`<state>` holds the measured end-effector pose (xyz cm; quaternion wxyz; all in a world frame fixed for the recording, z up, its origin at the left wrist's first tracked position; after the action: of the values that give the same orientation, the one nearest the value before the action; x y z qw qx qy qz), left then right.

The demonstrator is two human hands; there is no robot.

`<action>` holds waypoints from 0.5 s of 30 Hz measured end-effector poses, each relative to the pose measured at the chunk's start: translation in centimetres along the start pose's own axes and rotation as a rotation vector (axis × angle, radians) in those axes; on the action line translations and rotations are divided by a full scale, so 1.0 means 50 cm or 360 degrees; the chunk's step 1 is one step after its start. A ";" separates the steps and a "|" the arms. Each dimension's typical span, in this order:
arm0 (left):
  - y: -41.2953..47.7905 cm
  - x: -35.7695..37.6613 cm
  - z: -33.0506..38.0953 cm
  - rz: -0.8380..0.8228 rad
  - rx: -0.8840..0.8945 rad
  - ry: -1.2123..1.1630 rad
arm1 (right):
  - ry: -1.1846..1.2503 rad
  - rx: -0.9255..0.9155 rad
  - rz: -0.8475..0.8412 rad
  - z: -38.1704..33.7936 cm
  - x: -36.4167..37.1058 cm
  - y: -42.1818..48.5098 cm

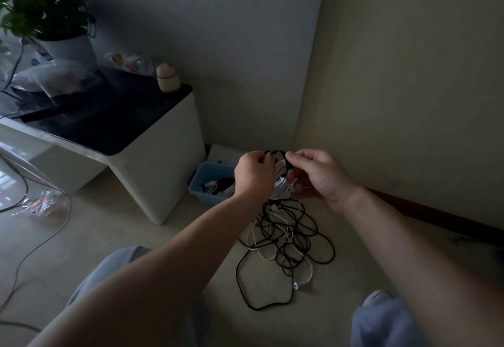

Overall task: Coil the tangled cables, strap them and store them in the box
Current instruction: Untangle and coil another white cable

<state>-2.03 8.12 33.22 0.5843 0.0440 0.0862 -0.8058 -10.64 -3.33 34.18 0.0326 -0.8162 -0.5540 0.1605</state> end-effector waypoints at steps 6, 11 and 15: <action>-0.003 0.000 0.008 0.0020 0.0072 0.0002 | -0.0007 -0.0016 0.0018 -0.003 -0.002 -0.002; -0.004 -0.001 0.012 0.0046 0.0109 -0.0054 | -0.0005 0.0001 0.0043 -0.001 -0.006 0.002; -0.004 -0.002 0.012 0.0065 0.0130 -0.0111 | -0.0052 0.0027 0.0093 0.008 -0.016 0.008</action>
<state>-2.16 8.15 33.85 0.6010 0.0416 0.0318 -0.7976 -10.69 -4.27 33.88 0.0258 -0.8290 -0.5290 0.1795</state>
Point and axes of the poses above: each hand's wrist, its own y-axis towards the middle knuckle, its own x-axis out of the palm, z = x × y, the point moved 8 cm from there along y, towards the middle knuckle, and after that the axes turned 13 degrees about -y, right-handed, at the moved point
